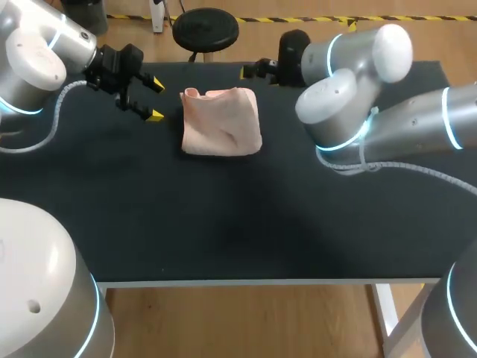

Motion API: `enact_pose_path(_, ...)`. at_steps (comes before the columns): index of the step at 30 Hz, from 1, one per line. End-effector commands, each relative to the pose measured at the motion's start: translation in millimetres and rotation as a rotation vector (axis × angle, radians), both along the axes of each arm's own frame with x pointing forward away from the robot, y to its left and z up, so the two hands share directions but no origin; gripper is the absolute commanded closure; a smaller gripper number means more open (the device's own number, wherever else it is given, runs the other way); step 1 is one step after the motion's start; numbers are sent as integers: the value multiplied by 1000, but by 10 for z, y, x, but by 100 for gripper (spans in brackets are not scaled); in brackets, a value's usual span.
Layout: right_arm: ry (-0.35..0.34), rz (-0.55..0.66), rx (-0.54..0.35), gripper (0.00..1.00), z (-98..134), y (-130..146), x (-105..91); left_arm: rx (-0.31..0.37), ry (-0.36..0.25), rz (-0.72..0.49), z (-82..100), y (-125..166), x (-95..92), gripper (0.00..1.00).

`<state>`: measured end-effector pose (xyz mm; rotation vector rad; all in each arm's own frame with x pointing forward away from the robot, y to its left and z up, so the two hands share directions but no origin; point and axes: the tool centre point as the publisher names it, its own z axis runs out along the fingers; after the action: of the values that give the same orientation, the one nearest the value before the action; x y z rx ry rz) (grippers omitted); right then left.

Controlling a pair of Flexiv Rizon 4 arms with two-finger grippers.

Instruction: Fold the towel

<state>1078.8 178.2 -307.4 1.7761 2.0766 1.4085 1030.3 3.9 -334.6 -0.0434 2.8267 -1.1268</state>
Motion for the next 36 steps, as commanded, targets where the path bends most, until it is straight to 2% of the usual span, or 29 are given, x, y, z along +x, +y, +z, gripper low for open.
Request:
enact_pose_path(1, 10, -8, -37, 53, -33, -2, 160, -2, -2, 0, -4, 3, -6, 0)
enact_pose_path(2, 9, -8, -35, 89, -47, -20, 183, -2, -2, 0, -4, 3, -6, 0)
enact_pose_path(3, 7, -18, -33, 100, -60, -36, 200, -2, -2, 0, -4, 3, -6, 0)
enact_pose_path(6, -2, -27, -60, 100, -129, -58, 239, -2, -2, 0, -4, 3, -6, 0)
enact_pose_path(10, -9, 3, -138, 100, -316, 19, 275, -2, -2, 0, -4, 3, -6, 0)
enact_pose_path(16, 53, 122, -145, 100, -577, 261, 194, -2, -2, 0, -4, 3, -6, 0)
enact_pose_path(23, 114, 338, -106, 100, -593, 641, -234, -2, -2, 0, -4, 3, -6, 0)
enact_pose_path(28, 167, 417, -96, 100, -602, 829, -537, -2, -2, 0, -4, 3, -6, 0)
enact_pose_path(32, 194, 496, -101, 100, -616, 1019, -866, -2, -2, 0, -4, 3, -6, 0)
enact_pose_path(36, 208, 557, -94, 100, -637, 1189, -1048, -2, -2, 0, -4, 3, -6, 0)
